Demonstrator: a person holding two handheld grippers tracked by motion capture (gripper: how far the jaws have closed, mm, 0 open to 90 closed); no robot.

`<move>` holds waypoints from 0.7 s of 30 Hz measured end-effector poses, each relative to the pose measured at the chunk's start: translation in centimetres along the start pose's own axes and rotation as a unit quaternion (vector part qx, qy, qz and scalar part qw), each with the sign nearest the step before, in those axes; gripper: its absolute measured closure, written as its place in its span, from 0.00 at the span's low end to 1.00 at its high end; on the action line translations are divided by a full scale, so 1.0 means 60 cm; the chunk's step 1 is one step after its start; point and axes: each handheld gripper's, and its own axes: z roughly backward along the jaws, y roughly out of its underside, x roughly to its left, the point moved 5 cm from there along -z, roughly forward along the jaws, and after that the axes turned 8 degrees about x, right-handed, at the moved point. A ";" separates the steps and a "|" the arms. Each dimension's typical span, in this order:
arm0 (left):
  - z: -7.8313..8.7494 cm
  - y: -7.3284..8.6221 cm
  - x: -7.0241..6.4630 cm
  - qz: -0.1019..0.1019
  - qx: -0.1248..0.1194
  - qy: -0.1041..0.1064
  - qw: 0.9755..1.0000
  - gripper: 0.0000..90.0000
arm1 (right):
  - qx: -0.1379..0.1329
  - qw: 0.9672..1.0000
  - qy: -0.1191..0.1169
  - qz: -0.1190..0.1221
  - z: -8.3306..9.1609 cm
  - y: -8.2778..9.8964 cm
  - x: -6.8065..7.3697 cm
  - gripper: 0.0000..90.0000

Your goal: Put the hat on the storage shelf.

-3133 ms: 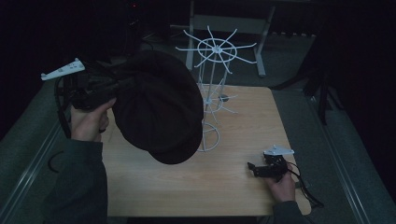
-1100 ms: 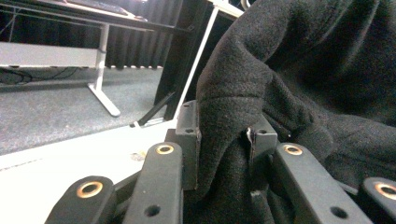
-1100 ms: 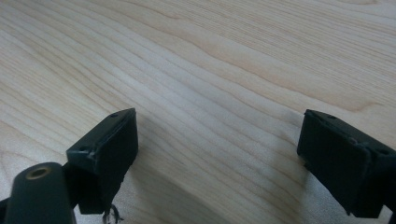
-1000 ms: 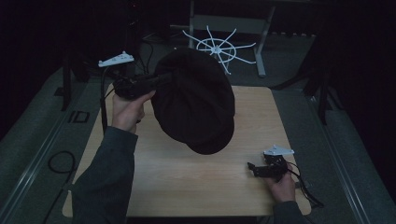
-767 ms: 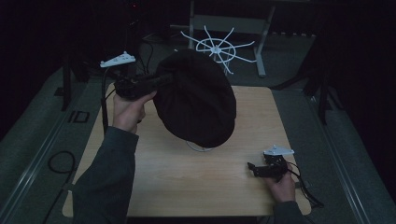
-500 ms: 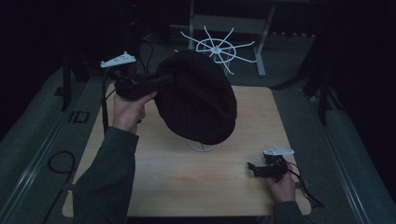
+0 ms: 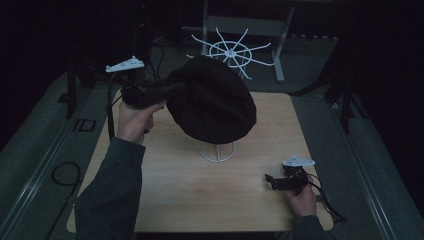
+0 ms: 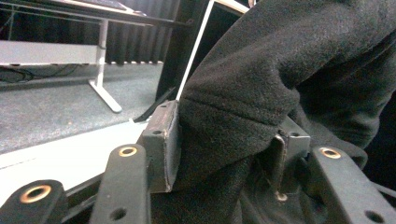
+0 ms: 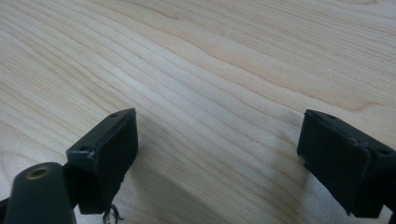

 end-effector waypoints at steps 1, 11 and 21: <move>0.001 0.000 0.000 0.002 0.000 0.004 1.000 0.56 | 0.000 1.000 0.000 0.000 0.000 0.000 0.000 0.14; 0.017 0.013 0.008 0.013 -0.003 0.015 1.000 0.49 | 0.000 1.000 0.000 0.000 0.000 0.000 0.000 0.14; 0.048 0.016 0.008 0.008 -0.006 0.005 1.000 0.47 | 0.000 1.000 0.000 0.000 0.000 0.000 0.000 0.14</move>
